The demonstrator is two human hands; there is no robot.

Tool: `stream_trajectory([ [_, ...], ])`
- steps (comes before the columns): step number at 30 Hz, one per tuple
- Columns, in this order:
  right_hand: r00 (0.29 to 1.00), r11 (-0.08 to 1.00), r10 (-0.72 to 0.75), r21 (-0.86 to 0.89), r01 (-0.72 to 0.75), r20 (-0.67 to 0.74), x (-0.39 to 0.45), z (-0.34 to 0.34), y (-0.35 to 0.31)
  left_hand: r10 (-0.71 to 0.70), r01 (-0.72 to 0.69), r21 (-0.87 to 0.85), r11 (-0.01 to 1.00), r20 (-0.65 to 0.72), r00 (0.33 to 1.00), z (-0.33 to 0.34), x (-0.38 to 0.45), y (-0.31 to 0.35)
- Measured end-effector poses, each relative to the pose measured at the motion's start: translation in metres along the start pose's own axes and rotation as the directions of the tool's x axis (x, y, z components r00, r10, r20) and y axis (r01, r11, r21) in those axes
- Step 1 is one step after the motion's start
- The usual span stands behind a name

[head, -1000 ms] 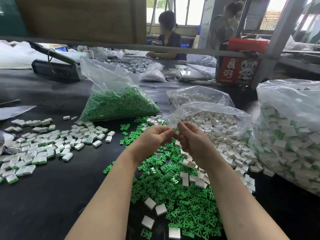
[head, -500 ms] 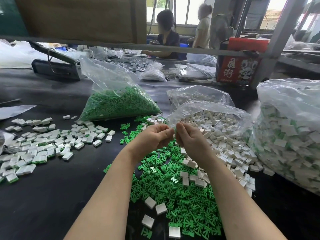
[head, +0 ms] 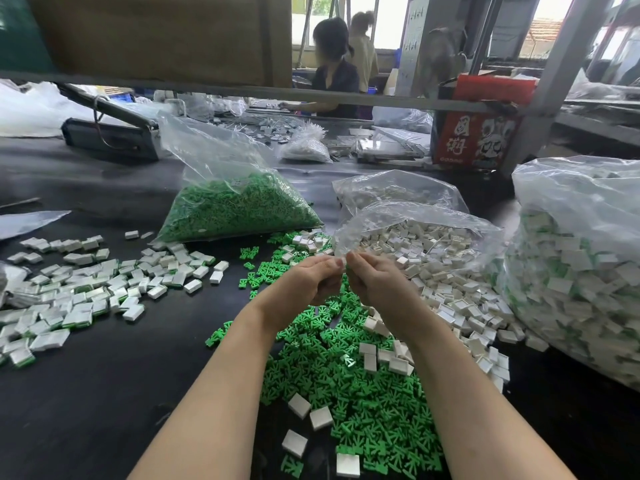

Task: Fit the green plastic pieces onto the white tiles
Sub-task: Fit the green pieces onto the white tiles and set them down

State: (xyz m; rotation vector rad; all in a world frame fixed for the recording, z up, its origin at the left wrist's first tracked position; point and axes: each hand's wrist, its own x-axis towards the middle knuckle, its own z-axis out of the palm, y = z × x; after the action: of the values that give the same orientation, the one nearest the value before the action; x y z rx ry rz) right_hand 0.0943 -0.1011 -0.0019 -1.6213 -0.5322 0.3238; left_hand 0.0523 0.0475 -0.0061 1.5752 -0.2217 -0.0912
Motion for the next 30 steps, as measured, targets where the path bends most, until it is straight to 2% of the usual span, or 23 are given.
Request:
stream_trajectory([
  [4,0.999,0.999,0.015,0.038,-0.017,0.031,-0.002,-0.002,-0.004,0.009,-0.007,-0.046,0.999,0.058,0.998,0.0,0.0,0.0],
  [8,0.997,1.0,0.002,-0.015,-0.003,-0.075,0.0,0.003,-0.002,-0.004,0.003,-0.028,1.0,-0.043,0.999,0.008,0.004,-0.002],
  [12,0.976,0.991,-0.079,-0.121,0.055,-0.202,0.003,0.008,0.0,0.01,-0.011,-0.009,1.0,-0.138,0.99,0.018,0.007,0.001],
  [17,0.959,0.985,-0.106,-0.163,0.064,-0.263,0.006,0.01,0.004,0.014,-0.015,-0.003,1.0,-0.165,0.986,0.022,0.008,0.001],
  [20,0.944,0.963,-0.158,-0.255,0.083,-0.289,0.006,0.012,0.005,0.012,-0.008,0.022,1.0,-0.18,0.984,0.021,0.008,0.001],
  [22,0.928,0.928,-0.228,-0.353,0.116,-0.296,0.005,0.012,0.005,0.02,-0.015,0.027,1.0,-0.171,0.985,0.02,0.008,0.001],
  [25,0.913,0.808,-0.335,-0.57,0.151,-0.233,0.001,0.01,0.006,0.038,-0.032,0.04,0.999,-0.142,0.989,0.02,0.008,0.003],
  [30,0.939,0.682,-0.314,-0.722,0.117,-0.144,0.0,0.013,0.01,0.05,-0.041,0.06,0.997,-0.153,0.987,0.023,0.007,0.001],
])
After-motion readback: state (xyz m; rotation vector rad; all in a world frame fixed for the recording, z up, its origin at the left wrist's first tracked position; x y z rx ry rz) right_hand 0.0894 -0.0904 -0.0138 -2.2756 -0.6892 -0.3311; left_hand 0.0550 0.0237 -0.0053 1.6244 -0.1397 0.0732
